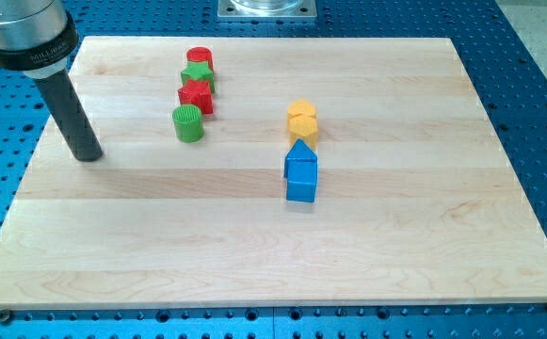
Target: Place your hand below the cube
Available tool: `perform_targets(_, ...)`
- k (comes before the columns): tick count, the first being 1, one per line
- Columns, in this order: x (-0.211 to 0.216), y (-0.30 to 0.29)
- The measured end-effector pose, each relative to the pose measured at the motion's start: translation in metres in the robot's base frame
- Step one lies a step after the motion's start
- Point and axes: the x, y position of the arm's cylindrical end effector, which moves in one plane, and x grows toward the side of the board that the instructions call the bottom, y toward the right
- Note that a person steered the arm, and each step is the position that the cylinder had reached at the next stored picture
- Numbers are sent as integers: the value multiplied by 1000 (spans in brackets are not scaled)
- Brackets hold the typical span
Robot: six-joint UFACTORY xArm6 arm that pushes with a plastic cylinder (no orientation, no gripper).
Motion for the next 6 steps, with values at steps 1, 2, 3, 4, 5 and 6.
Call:
perform_targets(1, 0, 6)
perform_targets(2, 35, 30)
perform_targets(3, 76, 62)
perform_targets(4, 123, 113)
perform_targets(5, 122, 180)
perform_targets(6, 117, 222)
